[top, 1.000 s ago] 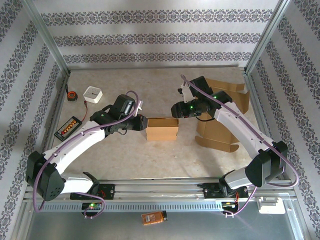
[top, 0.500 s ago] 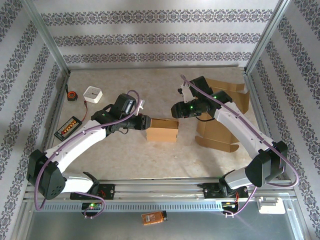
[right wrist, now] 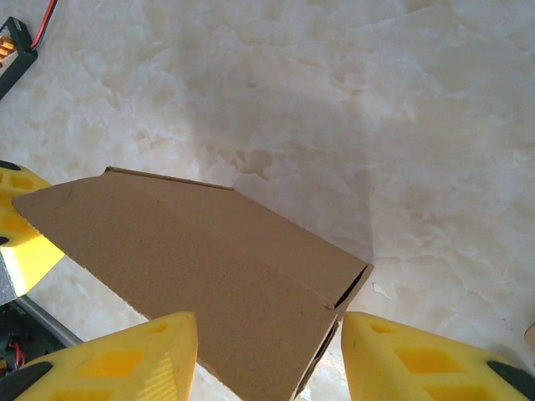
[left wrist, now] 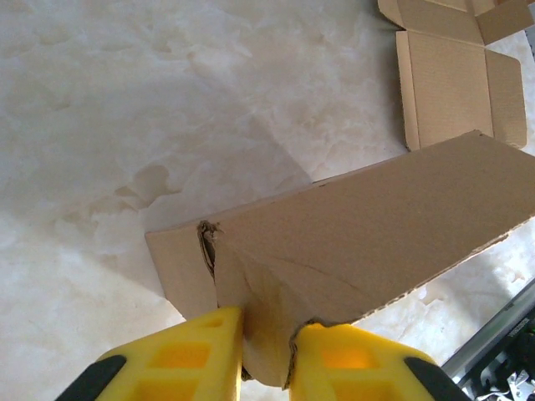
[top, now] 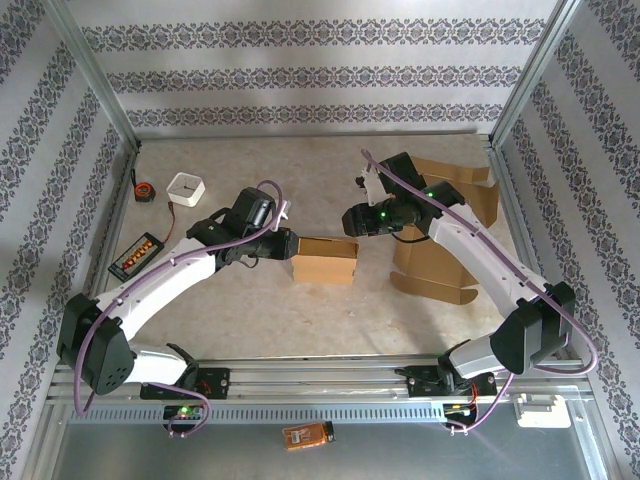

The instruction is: Fold the paper box

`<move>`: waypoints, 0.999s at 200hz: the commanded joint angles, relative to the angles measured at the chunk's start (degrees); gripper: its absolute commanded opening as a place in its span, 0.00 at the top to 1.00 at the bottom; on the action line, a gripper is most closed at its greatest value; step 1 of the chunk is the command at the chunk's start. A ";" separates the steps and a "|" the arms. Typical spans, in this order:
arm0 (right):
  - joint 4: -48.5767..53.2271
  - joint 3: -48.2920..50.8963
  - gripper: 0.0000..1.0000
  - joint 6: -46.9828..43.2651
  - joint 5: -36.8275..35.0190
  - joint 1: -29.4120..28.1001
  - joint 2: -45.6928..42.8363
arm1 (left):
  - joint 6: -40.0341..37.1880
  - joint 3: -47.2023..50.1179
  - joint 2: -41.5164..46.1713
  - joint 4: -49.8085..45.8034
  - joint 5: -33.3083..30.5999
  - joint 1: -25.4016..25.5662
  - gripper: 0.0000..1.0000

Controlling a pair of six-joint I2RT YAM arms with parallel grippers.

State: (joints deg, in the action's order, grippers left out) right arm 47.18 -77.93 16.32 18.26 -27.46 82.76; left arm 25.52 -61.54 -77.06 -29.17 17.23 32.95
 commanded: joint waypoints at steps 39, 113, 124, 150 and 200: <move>1.16 -0.18 0.50 -0.45 0.00 0.35 -0.32 | 0.56 -1.02 0.13 -2.36 -2.83 0.62 0.87; 1.37 -0.78 0.50 -0.37 0.38 0.39 -0.23 | 2.07 1.67 0.32 -4.05 -7.01 0.62 0.93; 1.51 -0.82 0.50 -0.32 0.48 0.39 -0.25 | 2.45 1.82 0.16 -3.82 -6.54 0.72 0.94; 1.51 -0.73 0.50 -0.39 0.49 0.39 -0.48 | 1.98 1.93 -0.33 -4.00 -6.49 2.51 0.95; 1.50 -0.59 0.50 -0.45 0.76 0.39 -0.69 | -1.39 -1.44 -4.23 -10.30 -16.20 7.83 0.96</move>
State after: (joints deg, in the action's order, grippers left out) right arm 47.86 -77.93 16.32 18.31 -27.46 82.76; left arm 26.30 -62.22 -77.36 -29.74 6.87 38.46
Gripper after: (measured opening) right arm 0.498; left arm 0.048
